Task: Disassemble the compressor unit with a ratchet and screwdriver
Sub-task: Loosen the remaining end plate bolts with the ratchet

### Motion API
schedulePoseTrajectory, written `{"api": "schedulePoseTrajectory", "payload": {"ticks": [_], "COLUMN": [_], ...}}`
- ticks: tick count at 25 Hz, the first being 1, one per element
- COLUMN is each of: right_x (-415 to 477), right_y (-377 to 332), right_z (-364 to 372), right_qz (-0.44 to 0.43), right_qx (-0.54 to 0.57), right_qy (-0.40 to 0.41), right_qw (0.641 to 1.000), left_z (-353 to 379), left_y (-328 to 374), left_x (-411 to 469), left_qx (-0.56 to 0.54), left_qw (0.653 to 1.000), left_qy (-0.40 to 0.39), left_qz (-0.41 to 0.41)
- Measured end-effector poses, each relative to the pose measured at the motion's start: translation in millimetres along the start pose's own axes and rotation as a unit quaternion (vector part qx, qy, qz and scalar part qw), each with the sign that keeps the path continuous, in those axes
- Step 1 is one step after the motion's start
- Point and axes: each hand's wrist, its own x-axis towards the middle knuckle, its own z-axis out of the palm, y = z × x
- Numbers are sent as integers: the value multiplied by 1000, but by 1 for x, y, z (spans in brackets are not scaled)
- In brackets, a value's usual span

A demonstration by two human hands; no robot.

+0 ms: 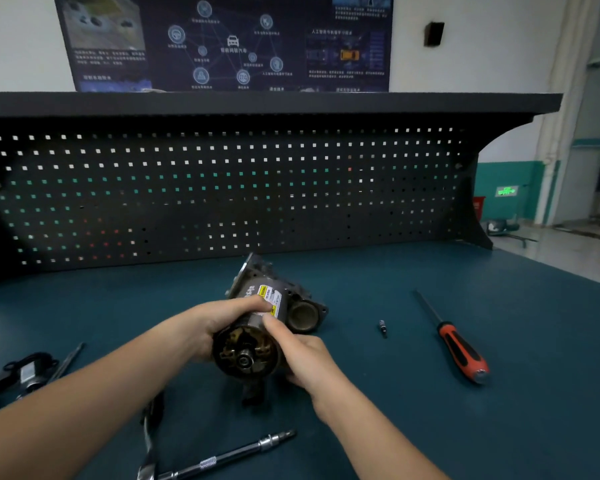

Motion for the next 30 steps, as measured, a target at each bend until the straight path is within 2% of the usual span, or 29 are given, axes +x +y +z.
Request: {"api": "schedulePoseTrajectory", "payload": {"ticks": [3,4,5,6,7,8,9,12,14,18,23,26,28,30], "right_x": [-3,-4,-5,-8,-8,-7,-8,-2,6,13,11,11,15,24], "right_y": [0,0,-1,-7,-13,-21,-30,-41,-40,-43,-45,-51,-64,-80], "right_z": [-2,-3,-6,-14,-27,-43,-58,-86,-91,-93,-81,-78,-76,-73], "right_qz": [-22,-54,-129,-233,-336,-399,-405,-292,-256,-246,-213,-221,-225,-203], "right_qx": [11,-19,-66,-110,-130,-113,-69,68,62,44,-36,-59,-128,-201], "right_qy": [-25,-4,61,164,277,356,386,331,293,239,170,184,209,199], "right_qw": [999,998,988,952,891,837,826,895,919,938,961,956,943,937], "left_z": [0,0,0,1,2,2,2,3,3,5,1,-3,-4,-5], "left_y": [20,26,31,34,34,33,28,7,-2,-9,-9,-9,-12,-13], "left_x": [-2,-4,-4,-5,-4,-5,-4,-1,-1,-4,-3,-2,-1,-2], "left_qx": [201,265,318,358,387,416,449,521,535,550,578,584,580,572], "left_qw": [974,956,936,918,903,886,867,818,804,778,753,743,740,742], "left_qy": [54,58,56,51,48,51,60,89,104,129,130,132,127,121], "left_qz": [87,112,139,162,181,197,209,225,237,276,286,300,316,328]}}
